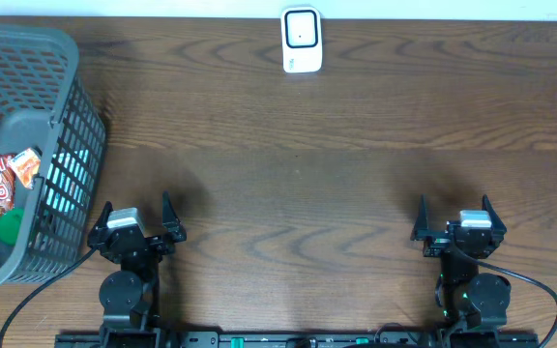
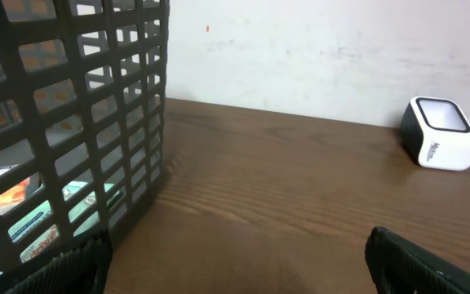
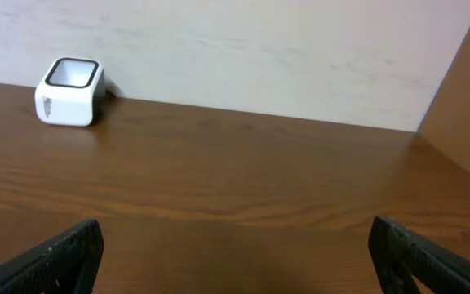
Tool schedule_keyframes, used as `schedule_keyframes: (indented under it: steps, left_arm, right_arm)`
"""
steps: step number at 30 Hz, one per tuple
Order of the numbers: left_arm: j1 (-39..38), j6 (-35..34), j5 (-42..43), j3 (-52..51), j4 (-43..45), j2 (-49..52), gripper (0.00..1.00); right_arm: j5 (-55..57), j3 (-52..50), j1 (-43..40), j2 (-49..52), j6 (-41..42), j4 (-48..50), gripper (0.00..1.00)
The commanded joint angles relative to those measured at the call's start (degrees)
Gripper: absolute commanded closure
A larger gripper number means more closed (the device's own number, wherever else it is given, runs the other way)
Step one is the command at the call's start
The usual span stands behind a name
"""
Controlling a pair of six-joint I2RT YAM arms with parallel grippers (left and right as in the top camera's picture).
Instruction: Scan the item barcode
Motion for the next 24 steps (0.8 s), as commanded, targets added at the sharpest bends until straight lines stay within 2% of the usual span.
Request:
schedule_keyframes:
  steps: [1,15,17,21,24]
  left_arm:
    - [0.31,0.37,-0.15,-1.27,-1.92,-0.28,0.01]
    - [0.28,0.33,0.52,-1.27,-1.40,-0.28,0.01]
    - [0.28,0.28,5.53,-1.27,-2.19,-0.28,0.01]
    - [0.28,0.31,23.74,-0.44,-2.14,-0.11,0.01]
    - [0.17,-1.05,28.04,1.33,-1.75,0.50,0.01]
  right_arm:
    - [0.55,-0.04,-0.55,-0.17,0.63,-0.17,0.01]
    - [0.55,-0.04,-0.55,-0.17,0.63,-0.17,0.01]
    - [0.55,-0.04,-0.55,-0.17,0.63,-0.17,0.01]
    - [0.55,-0.04,-0.55,-0.17,0.63,-0.17,0.01]
    - [0.55,-0.04,-0.55,-0.17,0.63,-0.17,0.01]
